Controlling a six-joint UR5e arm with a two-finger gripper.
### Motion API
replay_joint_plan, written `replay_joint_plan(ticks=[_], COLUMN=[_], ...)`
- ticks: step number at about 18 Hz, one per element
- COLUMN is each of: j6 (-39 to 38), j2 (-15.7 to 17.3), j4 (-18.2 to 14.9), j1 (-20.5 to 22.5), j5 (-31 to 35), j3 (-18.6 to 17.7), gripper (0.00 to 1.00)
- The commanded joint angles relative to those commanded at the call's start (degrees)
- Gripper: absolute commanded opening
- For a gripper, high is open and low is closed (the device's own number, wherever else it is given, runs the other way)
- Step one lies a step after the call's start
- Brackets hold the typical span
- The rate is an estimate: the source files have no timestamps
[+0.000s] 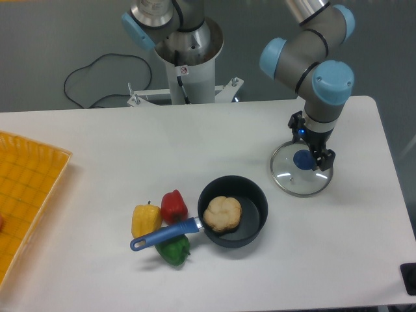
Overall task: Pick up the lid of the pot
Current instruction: 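Close the gripper around the blue knob of the glass lid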
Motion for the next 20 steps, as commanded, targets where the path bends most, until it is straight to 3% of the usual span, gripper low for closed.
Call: replay_joint_plan(ticks=[20], j6=[-0.18], j2=[-2.64], j4=[3.78], j1=[0.53], j5=[0.00], j3=[-1.67], gripper=[1.00])
